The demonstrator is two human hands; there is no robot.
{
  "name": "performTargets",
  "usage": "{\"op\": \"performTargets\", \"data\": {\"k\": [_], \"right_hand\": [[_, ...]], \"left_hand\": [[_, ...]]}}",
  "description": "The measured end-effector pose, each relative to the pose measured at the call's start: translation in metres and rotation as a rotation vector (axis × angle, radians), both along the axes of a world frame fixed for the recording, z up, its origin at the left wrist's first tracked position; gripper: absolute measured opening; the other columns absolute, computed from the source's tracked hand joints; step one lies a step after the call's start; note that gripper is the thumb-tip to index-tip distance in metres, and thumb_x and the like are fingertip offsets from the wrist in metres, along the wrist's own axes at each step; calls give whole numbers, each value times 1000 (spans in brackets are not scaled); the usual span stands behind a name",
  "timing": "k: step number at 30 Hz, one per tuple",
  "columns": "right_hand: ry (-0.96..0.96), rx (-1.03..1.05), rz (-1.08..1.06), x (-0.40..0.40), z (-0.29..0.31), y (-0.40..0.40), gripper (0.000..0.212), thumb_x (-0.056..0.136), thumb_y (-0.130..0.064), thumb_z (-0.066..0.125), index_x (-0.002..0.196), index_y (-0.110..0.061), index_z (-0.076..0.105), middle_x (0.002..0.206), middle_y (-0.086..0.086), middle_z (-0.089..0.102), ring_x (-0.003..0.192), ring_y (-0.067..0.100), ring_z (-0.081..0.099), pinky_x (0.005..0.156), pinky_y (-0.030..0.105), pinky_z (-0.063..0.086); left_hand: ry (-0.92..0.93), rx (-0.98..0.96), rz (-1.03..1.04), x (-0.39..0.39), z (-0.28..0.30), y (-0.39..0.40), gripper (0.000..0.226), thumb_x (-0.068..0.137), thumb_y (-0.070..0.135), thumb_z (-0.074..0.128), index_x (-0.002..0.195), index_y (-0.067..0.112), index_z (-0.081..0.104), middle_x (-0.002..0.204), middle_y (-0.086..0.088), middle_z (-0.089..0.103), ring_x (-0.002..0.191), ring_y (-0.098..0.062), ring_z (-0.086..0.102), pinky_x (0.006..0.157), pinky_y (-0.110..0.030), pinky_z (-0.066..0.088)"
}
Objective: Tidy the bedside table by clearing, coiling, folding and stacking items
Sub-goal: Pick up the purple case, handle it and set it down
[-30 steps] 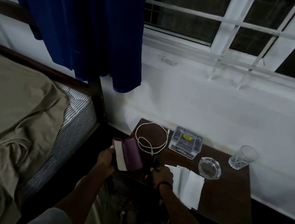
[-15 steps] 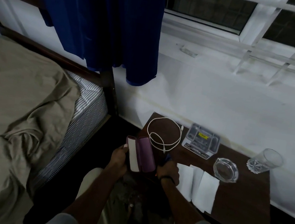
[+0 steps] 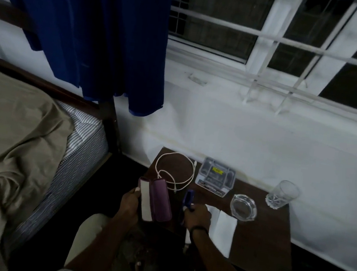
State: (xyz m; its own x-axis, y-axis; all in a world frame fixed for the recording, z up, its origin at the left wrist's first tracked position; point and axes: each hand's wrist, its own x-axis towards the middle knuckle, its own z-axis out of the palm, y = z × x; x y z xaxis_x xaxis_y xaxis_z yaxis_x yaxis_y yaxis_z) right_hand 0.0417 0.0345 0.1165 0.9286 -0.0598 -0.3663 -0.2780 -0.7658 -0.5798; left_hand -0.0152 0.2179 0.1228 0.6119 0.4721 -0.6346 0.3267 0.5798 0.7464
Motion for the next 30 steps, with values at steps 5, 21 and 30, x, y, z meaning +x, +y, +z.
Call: {"op": "performTargets", "data": {"k": [5, 21, 30], "right_hand": [[-182, 10, 32, 0, 28, -28, 17, 84, -25, 65, 94, -16, 73, 100, 12, 73, 100, 33, 65, 76, 35, 50], [-271, 169, 119, -25, 87, -69, 7, 78, -15, 66, 77, -20, 71, 84, 4, 74, 81, 22, 69, 53, 0, 32], [-272, 101, 65, -19, 91, -94, 16, 80, -26, 61, 66, -19, 58, 77, 10, 70, 74, 28, 67, 63, 33, 49]], "left_hand": [[12, 26, -24, -2, 12, -27, 29, 98, 13, 47, 118, -1, 61, 106, -24, 65, 93, -34, 61, 86, -45, 49], [-3, -233, -381, 30, 52, -130, 42, 89, 42, 47, 100, 4, 62, 93, -22, 58, 78, -33, 55, 67, -36, 47], [-37, -81, -342, 36, 41, -164, 35, 101, 30, 42, 115, 3, 59, 95, -17, 62, 92, -35, 57, 86, -47, 46]]}}
